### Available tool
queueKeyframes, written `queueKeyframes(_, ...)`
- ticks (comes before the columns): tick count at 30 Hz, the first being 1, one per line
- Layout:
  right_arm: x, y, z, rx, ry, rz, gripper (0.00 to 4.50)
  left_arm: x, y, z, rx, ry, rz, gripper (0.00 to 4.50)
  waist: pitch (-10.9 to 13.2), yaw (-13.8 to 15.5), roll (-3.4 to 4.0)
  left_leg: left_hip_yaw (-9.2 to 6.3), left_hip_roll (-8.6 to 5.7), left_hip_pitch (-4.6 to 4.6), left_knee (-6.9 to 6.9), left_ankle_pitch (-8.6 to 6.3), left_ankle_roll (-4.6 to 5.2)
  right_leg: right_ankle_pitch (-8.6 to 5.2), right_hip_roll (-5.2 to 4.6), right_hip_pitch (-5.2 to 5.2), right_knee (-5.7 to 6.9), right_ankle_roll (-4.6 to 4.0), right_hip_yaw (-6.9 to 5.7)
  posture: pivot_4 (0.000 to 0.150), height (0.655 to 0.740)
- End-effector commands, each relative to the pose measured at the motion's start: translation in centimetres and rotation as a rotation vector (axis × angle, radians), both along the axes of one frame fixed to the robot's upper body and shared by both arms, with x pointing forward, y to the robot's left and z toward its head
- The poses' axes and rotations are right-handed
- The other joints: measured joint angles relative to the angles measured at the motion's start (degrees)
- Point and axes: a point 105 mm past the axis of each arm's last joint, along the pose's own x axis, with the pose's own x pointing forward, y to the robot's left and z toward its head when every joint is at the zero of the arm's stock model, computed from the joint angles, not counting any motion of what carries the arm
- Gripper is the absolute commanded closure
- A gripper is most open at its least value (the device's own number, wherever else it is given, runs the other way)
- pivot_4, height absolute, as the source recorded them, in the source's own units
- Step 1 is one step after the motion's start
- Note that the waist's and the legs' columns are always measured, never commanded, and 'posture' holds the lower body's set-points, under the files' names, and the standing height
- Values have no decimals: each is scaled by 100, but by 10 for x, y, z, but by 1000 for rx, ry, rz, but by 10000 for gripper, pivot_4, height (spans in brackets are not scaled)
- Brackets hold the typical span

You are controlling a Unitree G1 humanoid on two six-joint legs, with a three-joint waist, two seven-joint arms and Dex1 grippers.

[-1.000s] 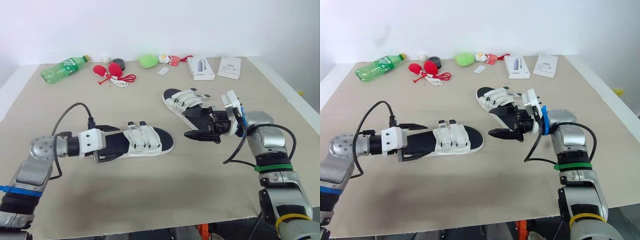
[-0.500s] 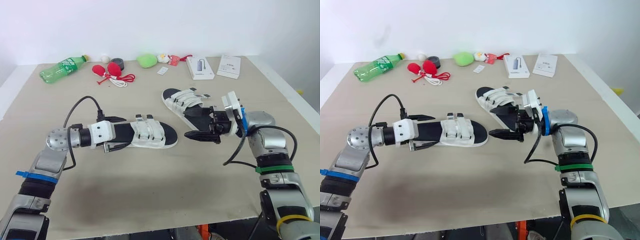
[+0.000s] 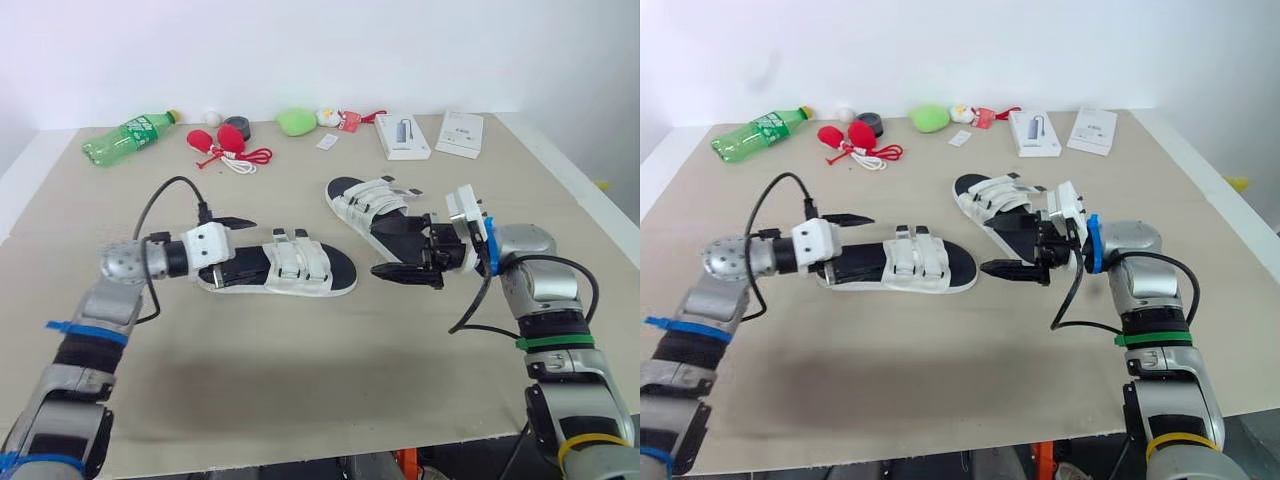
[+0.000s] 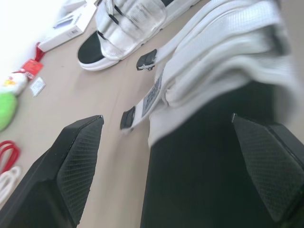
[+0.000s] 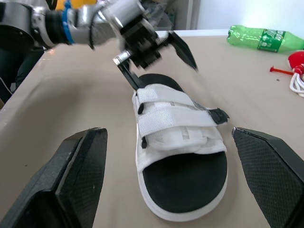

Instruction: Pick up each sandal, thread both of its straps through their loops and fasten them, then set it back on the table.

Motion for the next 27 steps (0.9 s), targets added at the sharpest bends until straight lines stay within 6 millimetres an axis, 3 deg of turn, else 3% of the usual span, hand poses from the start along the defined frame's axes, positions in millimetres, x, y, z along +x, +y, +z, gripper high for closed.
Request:
queueKeyframes(1, -3, 2, 15, 6, -63, 16, 0, 8, -7, 5, 1, -31, -17, 509, 0, -1, 0, 0, 0, -1, 0, 0, 0, 0, 0, 0, 0, 0, 0, 1500, 7400)
queueKeyframes(6, -7, 3, 14, 3, -66, 19, 0, 22, -20, 5, -63, 36, -16, 509, 0, -2, 0, -3, 0, -1, -1, -1, 1, -1, 2, -1, 1, 0, -2, 1500, 7400)
queueKeyframes(12, -7, 2, 15, -2, -82, 7, 0, 38, -21, 11, -124, 115, 22, 509, 0, -7, 0, -4, 0, -2, 1, 0, 1, 0, 3, -2, 1, 2, -2, 1500, 7400)
queueKeyframes(17, -6, 2, 16, -3, -93, -2, 0, 43, -23, 5, -135, 199, 36, 14356, 0, -12, 0, -5, 0, -4, 1, -1, 1, 0, 3, -3, 0, 3, -3, 1500, 7400)
queueKeyframes(18, -6, 2, 16, -4, -94, -2, 0, 43, -24, 5, -135, 205, 36, 20378, 0, -12, 0, -8, 0, -4, 1, -1, 1, 0, 3, -2, 1, 3, -6, 1500, 7400)
queueKeyframes(21, -6, 3, 16, -5, -98, -1, 0, 44, -26, 3, -124, 208, 36, 33042, 0, -13, 0, -9, 0, -5, 2, 0, 1, 1, 4, -2, 1, 4, -5, 1500, 7400)
queueKeyframes(24, -5, 3, 16, -5, -102, 1, 0, 45, -25, 3, -120, 199, 47, 43412, 0, -12, 0, -9, -1, -4, 2, -1, 0, 0, 3, -1, 1, 4, -5, 1500, 7400)
queueKeyframes(27, -4, 6, 17, 6, -105, 6, 0, 50, -23, 10, -144, 186, 90, 44681, 0, -12, 0, -9, 0, -5, 1, 0, 0, 0, 3, -1, 1, 4, -5, 1500, 7400)
